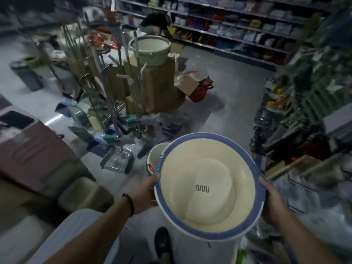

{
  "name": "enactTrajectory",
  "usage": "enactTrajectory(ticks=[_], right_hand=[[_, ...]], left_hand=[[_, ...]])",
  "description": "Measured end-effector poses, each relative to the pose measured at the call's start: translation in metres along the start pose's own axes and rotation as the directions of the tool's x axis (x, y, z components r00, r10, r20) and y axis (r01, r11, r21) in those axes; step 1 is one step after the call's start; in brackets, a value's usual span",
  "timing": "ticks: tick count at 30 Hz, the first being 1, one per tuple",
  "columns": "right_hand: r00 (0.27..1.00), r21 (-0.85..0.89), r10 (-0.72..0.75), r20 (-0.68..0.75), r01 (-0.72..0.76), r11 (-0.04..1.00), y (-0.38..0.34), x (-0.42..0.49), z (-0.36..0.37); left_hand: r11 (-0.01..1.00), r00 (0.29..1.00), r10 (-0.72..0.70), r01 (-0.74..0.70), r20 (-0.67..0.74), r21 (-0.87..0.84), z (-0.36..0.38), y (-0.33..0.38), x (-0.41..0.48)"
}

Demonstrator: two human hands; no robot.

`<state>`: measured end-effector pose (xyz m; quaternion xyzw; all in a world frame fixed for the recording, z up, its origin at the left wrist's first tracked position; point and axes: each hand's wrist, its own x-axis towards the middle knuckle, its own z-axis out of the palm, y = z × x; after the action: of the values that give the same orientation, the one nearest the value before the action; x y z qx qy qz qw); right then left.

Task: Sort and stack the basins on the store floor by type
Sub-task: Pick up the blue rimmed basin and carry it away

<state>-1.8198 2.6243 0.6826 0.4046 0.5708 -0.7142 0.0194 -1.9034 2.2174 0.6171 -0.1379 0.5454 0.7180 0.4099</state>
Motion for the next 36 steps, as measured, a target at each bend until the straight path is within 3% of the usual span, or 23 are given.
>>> enactTrajectory(ticks=[5,10,17,22,26,31,34,36], right_hand=[[0.995,-0.07,0.095,0.032,-0.093,0.993,-0.054,0.123,0.052],[0.978,-0.221,0.169,0.12,-0.139,0.965,-0.089,0.235,0.11],[0.892,-0.502,0.383,0.238,-0.225,0.835,-0.091,0.43,0.188],[0.796,-0.604,0.519,0.312,-0.256,0.755,-0.057,0.56,0.236],[0.804,-0.649,0.542,0.246,-0.278,0.708,-0.03,0.607,0.289],[0.814,-0.703,0.548,0.191,-0.276,0.655,0.035,0.671,0.337],[0.825,-0.728,0.53,0.197,-0.239,0.642,0.076,0.707,0.352],[0.817,-0.74,0.543,0.196,-0.24,0.628,0.096,0.718,0.361]], left_hand=[[1.0,0.995,-0.014,0.015,-0.102,0.009,-0.018,0.056,0.088],[0.988,0.978,-0.11,0.089,-0.179,-0.125,-0.036,0.09,0.168],[0.939,0.895,-0.264,0.153,-0.358,-0.309,-0.062,0.078,0.305],[0.873,0.838,-0.366,0.158,-0.405,-0.462,-0.093,0.049,0.38],[0.855,0.806,-0.435,0.229,-0.402,-0.465,-0.126,0.034,0.433],[0.829,0.771,-0.457,0.189,-0.444,-0.526,-0.173,0.0,0.494],[0.828,0.711,-0.491,0.203,-0.504,-0.522,-0.2,-0.018,0.522],[0.816,0.654,-0.556,0.311,-0.513,-0.487,-0.205,-0.024,0.535]])
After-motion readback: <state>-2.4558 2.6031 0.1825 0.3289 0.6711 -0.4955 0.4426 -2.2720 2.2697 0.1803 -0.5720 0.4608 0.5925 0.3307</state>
